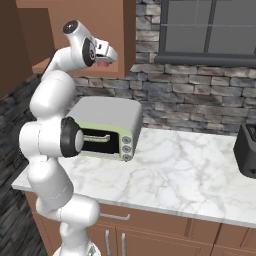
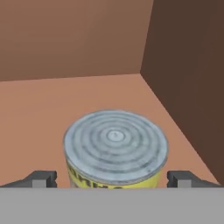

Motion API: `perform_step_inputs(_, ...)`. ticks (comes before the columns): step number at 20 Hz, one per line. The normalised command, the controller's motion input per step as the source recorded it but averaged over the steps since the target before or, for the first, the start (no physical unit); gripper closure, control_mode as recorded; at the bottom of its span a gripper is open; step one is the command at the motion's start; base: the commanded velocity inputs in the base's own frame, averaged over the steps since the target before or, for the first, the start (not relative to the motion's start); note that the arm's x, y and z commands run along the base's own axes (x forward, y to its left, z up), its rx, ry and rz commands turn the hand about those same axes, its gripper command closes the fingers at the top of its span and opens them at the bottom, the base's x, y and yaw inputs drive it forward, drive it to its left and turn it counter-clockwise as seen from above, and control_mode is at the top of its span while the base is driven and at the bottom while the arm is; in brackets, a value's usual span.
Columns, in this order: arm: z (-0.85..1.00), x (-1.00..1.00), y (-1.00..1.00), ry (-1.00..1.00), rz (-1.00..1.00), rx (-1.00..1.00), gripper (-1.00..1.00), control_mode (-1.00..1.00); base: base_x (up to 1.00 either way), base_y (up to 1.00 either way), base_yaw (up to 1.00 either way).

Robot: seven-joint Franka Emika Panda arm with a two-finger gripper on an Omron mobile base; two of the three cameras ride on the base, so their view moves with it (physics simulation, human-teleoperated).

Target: Restock the canned food cabinet by taking the new fresh canned food from the counter and placing it in the cabinet. Then, take the old canned food from the cabinet and place it on the counter.

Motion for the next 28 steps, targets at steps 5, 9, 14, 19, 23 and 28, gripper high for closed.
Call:
perform_step_inputs(5, -0.01, 0.15, 0.00, 0.00, 0.00, 0.00, 1.00, -1.00, 0.00, 0.00, 0.00)
perform_step_inputs(9, 0.00, 0.02, 0.00, 0.00, 0.00, 0.00, 1.00, -1.00, 0.00, 0.00, 0.00)
perform_step_inputs(14, 0.00, 0.00, 0.00, 0.00, 0.00, 0.00, 1.00, -1.00, 0.00, 0.00, 0.00)
perform_step_inputs(19, 0.00, -0.47, -0.09, -0.06, 0.00, 0.01, 1.00, -1.00, 0.00, 0.00, 0.00)
perform_step_inputs(23, 0.04, -1.00, -0.39, -0.22, 0.02, 0.06, 1.00, -1.00, 0.00, 0.00, 0.00)
perform_step_inputs(28, 0.18, -1.00, -0.48, -0.18, 0.03, 0.08, 1.00, -1.00, 0.00, 0.00, 0.00)
